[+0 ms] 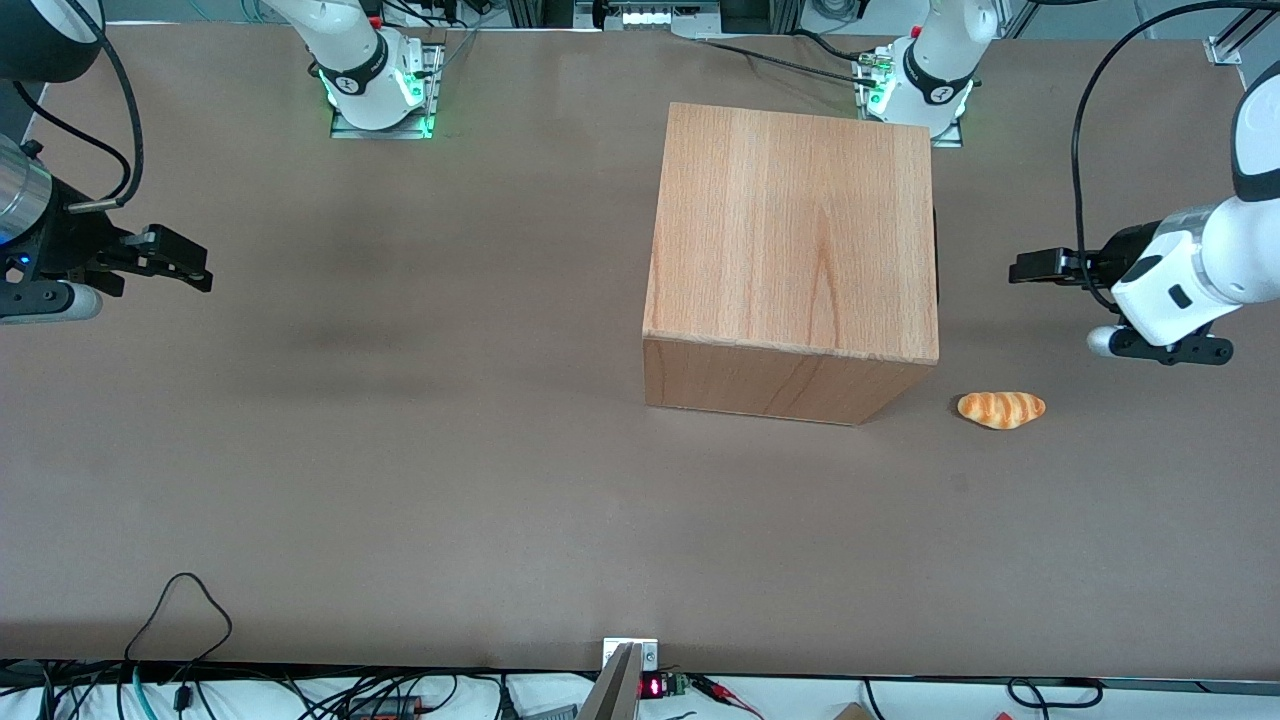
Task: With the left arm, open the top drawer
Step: 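Move the open left gripper to the black drawer handle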
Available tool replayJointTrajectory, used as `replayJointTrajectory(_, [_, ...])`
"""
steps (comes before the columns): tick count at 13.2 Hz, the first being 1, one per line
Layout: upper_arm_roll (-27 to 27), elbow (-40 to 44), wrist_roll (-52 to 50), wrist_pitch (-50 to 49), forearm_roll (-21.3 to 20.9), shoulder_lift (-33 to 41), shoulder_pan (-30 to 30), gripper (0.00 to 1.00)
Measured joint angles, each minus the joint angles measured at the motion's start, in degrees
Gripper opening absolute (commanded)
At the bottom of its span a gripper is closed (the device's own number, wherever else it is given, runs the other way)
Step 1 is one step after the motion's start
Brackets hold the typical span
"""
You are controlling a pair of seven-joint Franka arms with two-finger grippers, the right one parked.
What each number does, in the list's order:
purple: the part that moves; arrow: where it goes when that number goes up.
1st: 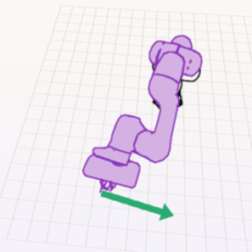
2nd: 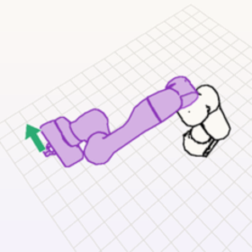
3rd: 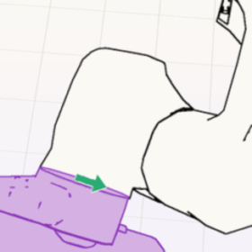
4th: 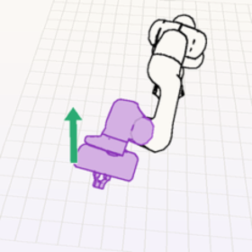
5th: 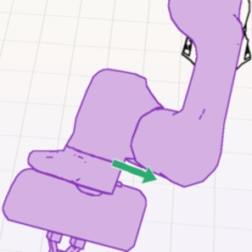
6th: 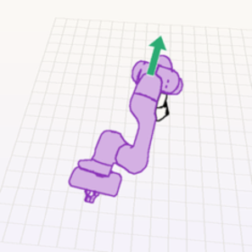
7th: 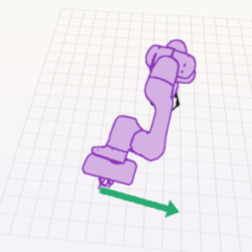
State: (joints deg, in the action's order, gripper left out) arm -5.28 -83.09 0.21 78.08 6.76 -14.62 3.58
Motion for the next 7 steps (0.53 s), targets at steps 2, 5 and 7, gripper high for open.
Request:
replayJointTrajectory(2, [0.05, -0.01, 0.0, -0.15, 0.0, -0.85, 0.13, 1.0])
replayJointTrajectory(5, [0.05, -0.05, 0.0, -1.08, 0.0, -3.58, 0.13, 1.0])
replayJointTrajectory(7, [0.06, -0.06, 0.18, -1.32, 0.07, -4.89, 0.26, 1.0])
